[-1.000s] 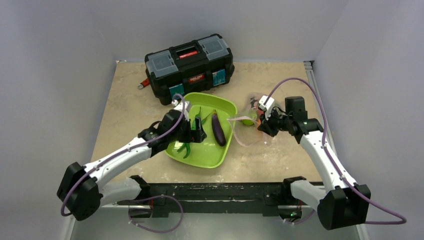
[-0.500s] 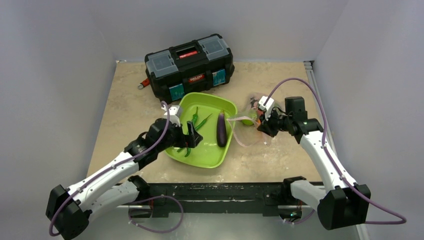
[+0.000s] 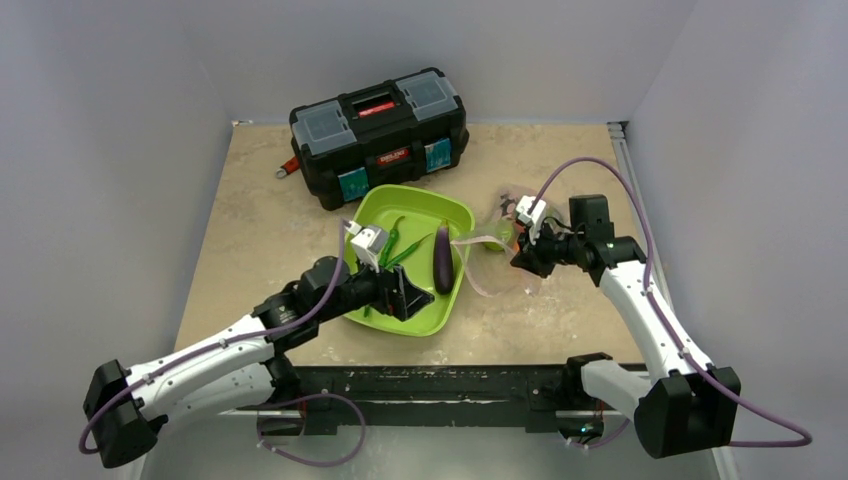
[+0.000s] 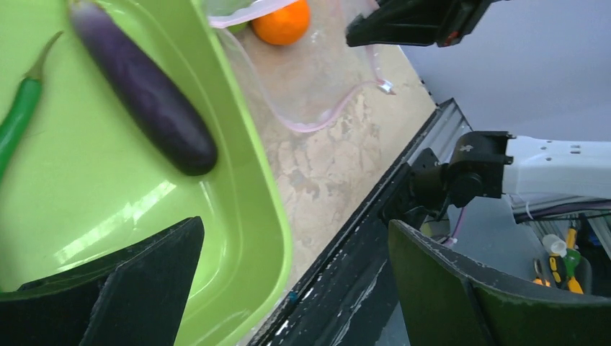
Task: Open the zip-top bag and remove the fake food
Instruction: Place the fake vegetable in the bin, then pick up the fake fruit from the zipper food storage bag.
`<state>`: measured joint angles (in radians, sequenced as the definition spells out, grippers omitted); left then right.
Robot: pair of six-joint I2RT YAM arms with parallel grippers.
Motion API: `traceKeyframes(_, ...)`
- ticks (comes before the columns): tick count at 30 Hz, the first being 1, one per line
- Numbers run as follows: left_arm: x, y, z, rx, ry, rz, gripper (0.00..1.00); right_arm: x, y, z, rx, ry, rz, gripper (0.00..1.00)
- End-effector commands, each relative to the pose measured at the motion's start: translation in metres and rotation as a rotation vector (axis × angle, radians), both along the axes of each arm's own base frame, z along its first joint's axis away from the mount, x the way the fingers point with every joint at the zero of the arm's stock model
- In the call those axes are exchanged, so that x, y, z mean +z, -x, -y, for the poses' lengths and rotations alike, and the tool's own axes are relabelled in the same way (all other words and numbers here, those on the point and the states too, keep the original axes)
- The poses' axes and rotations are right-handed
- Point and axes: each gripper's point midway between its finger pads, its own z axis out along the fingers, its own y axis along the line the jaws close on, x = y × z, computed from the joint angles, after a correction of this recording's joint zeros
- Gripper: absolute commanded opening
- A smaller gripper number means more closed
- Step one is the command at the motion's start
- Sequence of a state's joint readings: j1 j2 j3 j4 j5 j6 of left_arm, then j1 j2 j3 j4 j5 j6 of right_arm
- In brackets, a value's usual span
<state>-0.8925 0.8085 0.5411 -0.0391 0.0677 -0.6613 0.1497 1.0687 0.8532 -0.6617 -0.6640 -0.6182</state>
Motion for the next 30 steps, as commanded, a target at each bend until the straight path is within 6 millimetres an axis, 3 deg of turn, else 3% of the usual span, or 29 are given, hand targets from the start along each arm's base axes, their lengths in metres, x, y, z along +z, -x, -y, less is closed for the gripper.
traceKeyframes(1, 0.028, 0.002, 0.026, -0.051, 0.112, 0.094, 0.98, 0.013, 0.004, -0.01, 0.062, -0.051, 0.016, 0.0)
traceKeyframes(17, 0.023, 0.011, 0.068, -0.104, 0.159, 0.111, 0.95, 0.019, 0.007, -0.027, 0.143, -0.087, -0.024, 0.0)
traceKeyframes(25, 0.014, 0.005, 0.085, -0.082, 0.139, 0.095, 0.9, 0.021, 0.009, -0.044, 0.2, -0.105, -0.049, 0.0)
traceKeyframes(30, 0.018, -0.008, 0.105, -0.084, 0.115, 0.113, 0.83, 0.021, 0.012, -0.046, 0.214, -0.108, -0.041, 0.0)
